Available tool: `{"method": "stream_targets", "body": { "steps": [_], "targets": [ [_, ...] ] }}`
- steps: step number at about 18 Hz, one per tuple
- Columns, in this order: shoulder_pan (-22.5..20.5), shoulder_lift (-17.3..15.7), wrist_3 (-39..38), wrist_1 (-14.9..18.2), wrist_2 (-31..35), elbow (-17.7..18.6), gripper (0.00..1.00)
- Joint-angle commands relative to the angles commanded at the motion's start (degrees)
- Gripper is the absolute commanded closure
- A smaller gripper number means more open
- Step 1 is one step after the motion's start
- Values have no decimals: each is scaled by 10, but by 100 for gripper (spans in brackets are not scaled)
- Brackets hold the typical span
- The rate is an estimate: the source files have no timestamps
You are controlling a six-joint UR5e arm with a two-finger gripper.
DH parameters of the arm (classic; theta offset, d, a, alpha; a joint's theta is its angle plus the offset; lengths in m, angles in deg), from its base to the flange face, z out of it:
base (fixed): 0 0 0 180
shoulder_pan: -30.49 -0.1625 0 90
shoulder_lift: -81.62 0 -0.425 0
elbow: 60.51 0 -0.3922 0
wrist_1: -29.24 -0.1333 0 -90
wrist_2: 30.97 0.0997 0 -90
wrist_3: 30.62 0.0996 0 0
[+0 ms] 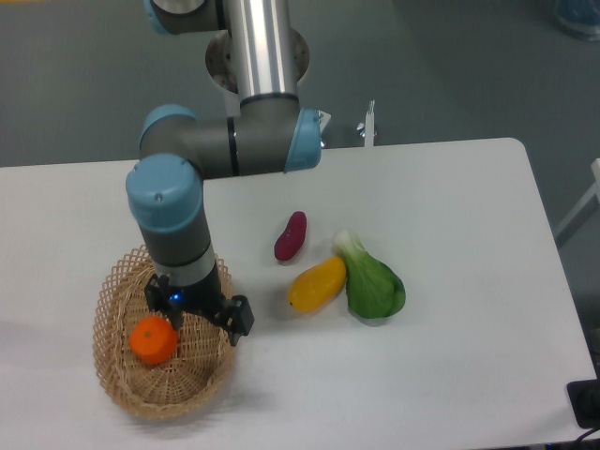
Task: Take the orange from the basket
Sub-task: 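Lower the gripper into the basket over the orange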
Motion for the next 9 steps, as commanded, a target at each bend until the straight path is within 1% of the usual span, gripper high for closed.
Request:
{"method": "stream_targets", "body": {
  "steps": [3, 5, 8, 9],
  "targets": [
    [15, 9, -31, 0, -37, 5, 0],
    [30, 19, -37, 0, -37, 3, 0],
    [43, 18, -39, 2, -38, 8, 0],
    [45, 20, -40, 0, -35, 21, 0]
  ]
}}
